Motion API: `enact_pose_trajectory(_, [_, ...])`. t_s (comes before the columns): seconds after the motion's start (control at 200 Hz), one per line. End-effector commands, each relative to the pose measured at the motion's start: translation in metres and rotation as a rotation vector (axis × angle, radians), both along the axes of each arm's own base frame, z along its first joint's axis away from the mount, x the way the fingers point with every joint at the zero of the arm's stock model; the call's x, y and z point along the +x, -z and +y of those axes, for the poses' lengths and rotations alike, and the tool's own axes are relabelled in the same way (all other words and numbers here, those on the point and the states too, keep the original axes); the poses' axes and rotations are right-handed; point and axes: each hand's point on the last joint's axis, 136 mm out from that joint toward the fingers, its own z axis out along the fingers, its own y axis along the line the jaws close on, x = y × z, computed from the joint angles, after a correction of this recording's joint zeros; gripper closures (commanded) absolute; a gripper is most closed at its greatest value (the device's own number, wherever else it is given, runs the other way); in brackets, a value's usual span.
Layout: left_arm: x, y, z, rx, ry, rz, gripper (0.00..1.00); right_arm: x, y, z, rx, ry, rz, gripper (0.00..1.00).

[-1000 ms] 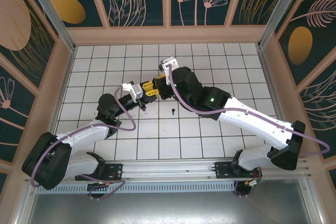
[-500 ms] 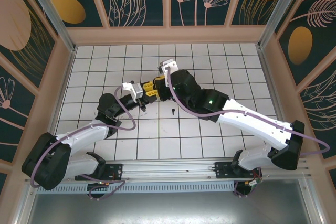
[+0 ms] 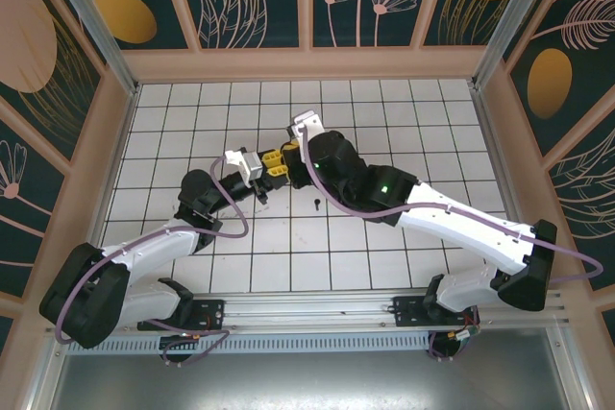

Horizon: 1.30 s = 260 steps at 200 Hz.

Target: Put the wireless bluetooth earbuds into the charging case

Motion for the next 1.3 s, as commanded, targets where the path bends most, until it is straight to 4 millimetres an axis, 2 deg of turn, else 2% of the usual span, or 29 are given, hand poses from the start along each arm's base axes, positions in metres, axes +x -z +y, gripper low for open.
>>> enact_pose_trajectory(0.0, [-0.008,-0.041,0.003,-0.075,0.009,-0.099,1.00,-0.022,0.037,0.017,-0.128,-0.103,0.054,0.88])
enact_pose_trajectory(0.105, [-0.008,-0.042,0.003,-0.077,0.008,-0.099,1.00,-0.020,0.045,0.018,-0.162,-0.086,0.058,0.88])
enact_pose_trajectory(0.21, [-0.009,-0.041,0.003,-0.076,0.007,-0.097,1.00,-0.017,0.041,0.016,-0.153,-0.061,0.052,0.84])
enact_pose_trajectory(0.25, [-0.008,-0.041,0.003,-0.076,0.007,-0.096,1.00,-0.016,0.037,0.015,-0.141,-0.052,0.049,0.80])
enact_pose_trajectory(0.3, [-0.008,-0.040,0.003,-0.074,0.007,-0.092,1.00,-0.014,0.030,0.014,-0.124,-0.038,0.046,0.69])
enact_pose_trajectory(0.395, [-0.007,-0.037,0.003,-0.071,0.006,-0.084,1.00,-0.010,0.007,0.012,-0.063,-0.011,0.036,0.47])
enact_pose_trajectory(0.535, [-0.006,-0.034,0.003,-0.071,0.002,-0.074,1.00,-0.009,-0.041,0.007,0.072,0.006,0.017,0.30])
enact_pose_trajectory(0.606, [-0.006,-0.032,0.004,-0.076,0.000,-0.071,1.00,-0.010,-0.066,0.000,0.153,0.011,0.007,0.26])
enact_pose_trajectory(0.711, [-0.006,-0.030,0.004,-0.078,-0.004,-0.067,1.00,-0.009,-0.091,-0.020,0.267,0.051,0.009,0.25])
enact_pose_trajectory(0.861, [-0.007,-0.029,0.006,-0.080,-0.009,-0.072,1.00,-0.007,-0.105,-0.060,0.406,0.134,0.030,0.25])
enact_pose_trajectory(0.926, [-0.008,-0.029,0.007,-0.081,-0.011,-0.075,1.00,-0.003,-0.098,-0.081,0.443,0.199,0.047,0.25])
enact_pose_trajectory(1.016, [-0.009,-0.028,0.009,-0.086,-0.018,-0.078,1.00,0.006,-0.068,-0.106,0.455,0.284,0.109,0.25])
enact_pose_trajectory(1.141, [-0.009,-0.027,0.010,-0.086,-0.025,-0.073,1.00,0.018,0.001,-0.127,0.411,0.392,0.242,0.25])
enact_pose_trajectory(1.296, [-0.008,-0.028,0.015,-0.099,-0.054,-0.069,1.00,0.021,0.092,-0.121,0.273,0.453,0.414,0.27])
